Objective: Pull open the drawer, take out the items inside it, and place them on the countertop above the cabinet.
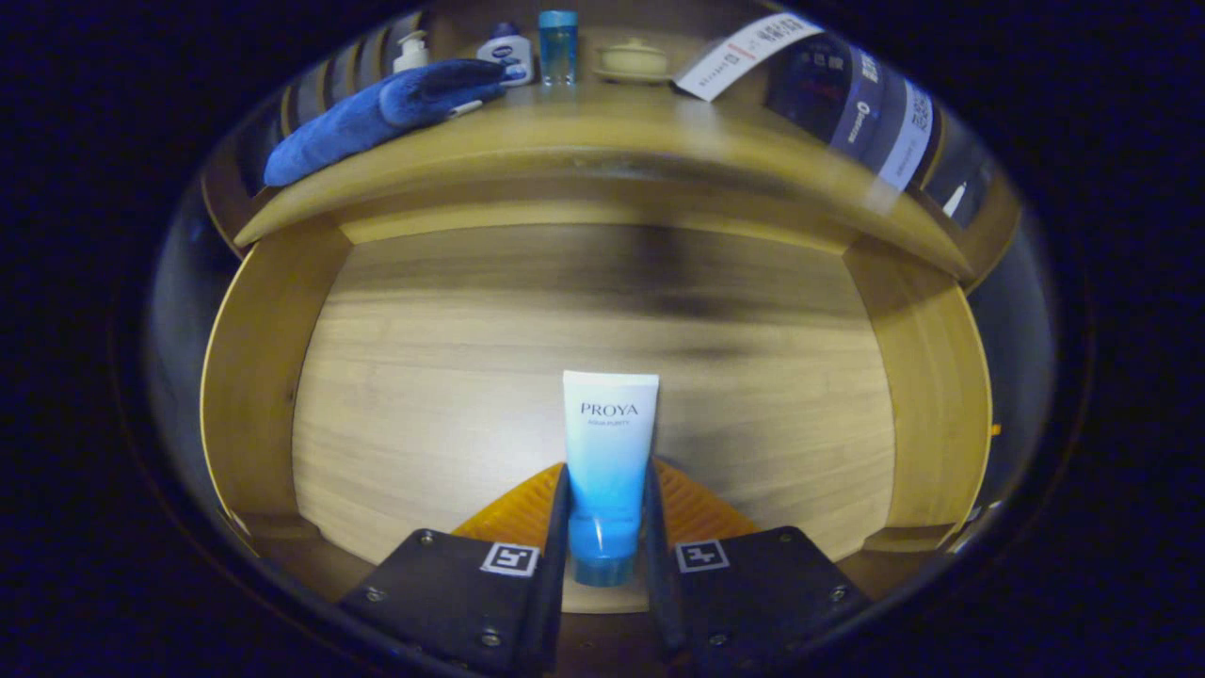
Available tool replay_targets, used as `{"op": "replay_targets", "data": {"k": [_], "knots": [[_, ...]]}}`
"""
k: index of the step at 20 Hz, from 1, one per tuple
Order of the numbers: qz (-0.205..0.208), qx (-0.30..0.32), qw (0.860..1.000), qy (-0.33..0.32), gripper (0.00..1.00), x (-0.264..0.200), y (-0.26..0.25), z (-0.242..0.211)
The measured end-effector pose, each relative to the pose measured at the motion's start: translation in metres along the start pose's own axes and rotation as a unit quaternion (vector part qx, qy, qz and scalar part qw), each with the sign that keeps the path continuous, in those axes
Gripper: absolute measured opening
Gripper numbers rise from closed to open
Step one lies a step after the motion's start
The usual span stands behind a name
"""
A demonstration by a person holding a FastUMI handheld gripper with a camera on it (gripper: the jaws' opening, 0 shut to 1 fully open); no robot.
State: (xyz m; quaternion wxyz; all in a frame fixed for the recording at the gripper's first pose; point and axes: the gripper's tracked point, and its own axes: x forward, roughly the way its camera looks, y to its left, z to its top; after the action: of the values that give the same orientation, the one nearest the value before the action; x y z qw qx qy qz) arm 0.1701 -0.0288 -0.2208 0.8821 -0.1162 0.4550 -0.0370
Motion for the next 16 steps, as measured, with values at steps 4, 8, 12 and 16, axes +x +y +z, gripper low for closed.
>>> {"op": "replay_targets", "data": {"k": [4,8,12,16], "knots": [[0.026,0.026,0.998,-0.045,0.38,-0.026,0.001,0.013],[0.052,0.033,0.993,-0.104,0.38,-0.063,0.002,0.024],[0.05,0.01,0.978,-0.202,0.38,-0.098,-0.008,0.042],[0.027,-0.016,0.962,-0.272,0.38,-0.122,-0.013,0.066]]}}
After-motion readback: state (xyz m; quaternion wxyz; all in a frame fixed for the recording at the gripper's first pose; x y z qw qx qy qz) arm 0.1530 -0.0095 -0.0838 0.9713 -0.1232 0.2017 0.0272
